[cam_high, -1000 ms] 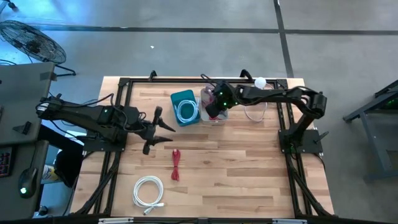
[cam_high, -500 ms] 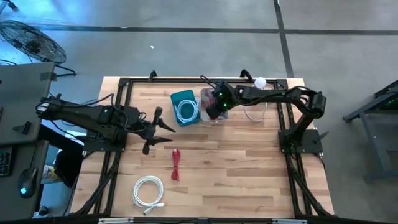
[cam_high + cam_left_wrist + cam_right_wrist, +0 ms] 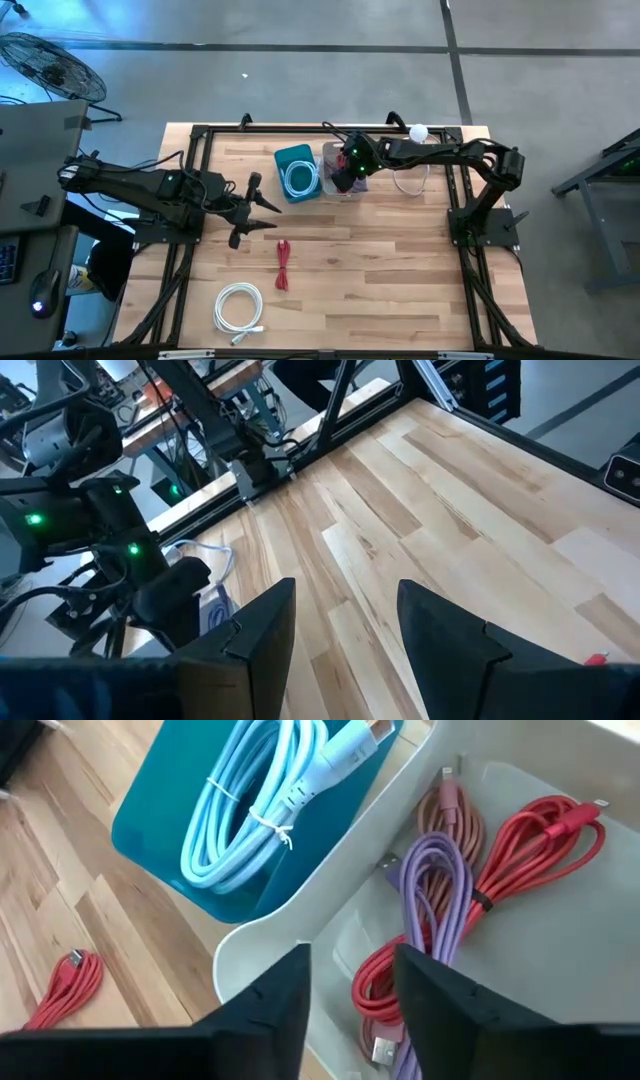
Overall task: Pick & Place USB Port
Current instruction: Put the red charger cable into the gray bin
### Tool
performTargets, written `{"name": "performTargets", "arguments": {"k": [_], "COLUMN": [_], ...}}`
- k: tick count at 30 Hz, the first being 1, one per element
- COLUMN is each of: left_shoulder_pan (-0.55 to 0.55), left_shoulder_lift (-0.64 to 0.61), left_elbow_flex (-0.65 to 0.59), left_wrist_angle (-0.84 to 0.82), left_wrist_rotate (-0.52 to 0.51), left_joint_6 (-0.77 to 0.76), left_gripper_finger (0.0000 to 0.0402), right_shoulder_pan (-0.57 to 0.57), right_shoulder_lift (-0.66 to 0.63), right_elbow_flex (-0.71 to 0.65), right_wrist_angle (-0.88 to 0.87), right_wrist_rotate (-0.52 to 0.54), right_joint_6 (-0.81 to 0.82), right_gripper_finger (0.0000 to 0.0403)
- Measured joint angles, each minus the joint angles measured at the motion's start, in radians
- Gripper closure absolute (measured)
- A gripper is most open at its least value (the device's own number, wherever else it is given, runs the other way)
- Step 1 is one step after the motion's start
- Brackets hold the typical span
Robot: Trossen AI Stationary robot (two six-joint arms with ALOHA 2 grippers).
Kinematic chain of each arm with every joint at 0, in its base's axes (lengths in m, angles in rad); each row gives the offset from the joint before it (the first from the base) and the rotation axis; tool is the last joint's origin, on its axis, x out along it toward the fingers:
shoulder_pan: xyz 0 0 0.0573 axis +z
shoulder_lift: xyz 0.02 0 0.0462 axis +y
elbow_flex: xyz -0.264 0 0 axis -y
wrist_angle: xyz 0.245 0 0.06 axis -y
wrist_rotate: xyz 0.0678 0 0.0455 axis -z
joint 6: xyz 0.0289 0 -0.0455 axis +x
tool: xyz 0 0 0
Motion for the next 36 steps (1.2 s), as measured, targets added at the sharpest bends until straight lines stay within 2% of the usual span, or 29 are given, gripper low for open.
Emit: {"name": "performTargets", "arguments": {"k": [7, 11, 17, 26, 36], "left_shoulder_pan": [0.000, 0.000, 0.000, 0.000, -0.010], "left_shoulder_lift": [0.000, 0.000, 0.000, 0.000, 0.047], "left_elbow_flex": [0.000, 0.000, 0.000, 0.000, 0.000], "left_wrist_angle": [-0.002, -0.025, -0.080, -0.261, -0.467], "left_wrist_rotate": [0.000, -0.001, -0.002, 0.000, 0.023], "left_joint_6": [0.000, -0.029, -0.084, -0.100, -0.088], "left_gripper_finger": [0.0229, 0.0229, 0.0229, 0.0229, 0.0229], "right_shoulder_pan": [-0.007, -0.006, 0.054, 0.259, 0.516], "right_shoulder_lift": [-0.010, -0.060, -0.175, -0.338, -0.351], "right_elbow_flex": [0.000, 0.000, 0.000, 0.000, 0.000], "right_wrist_angle": [0.017, 0.015, -0.025, -0.107, -0.115], "right_wrist_rotate": [-0.005, -0.011, -0.089, -0.122, -0.086], "right_joint_6": [-0.088, -0.201, -0.315, -0.386, -0.447], "right_gripper_finger": [0.0233, 0.0232, 0.0244, 0.0258, 0.0258]}}
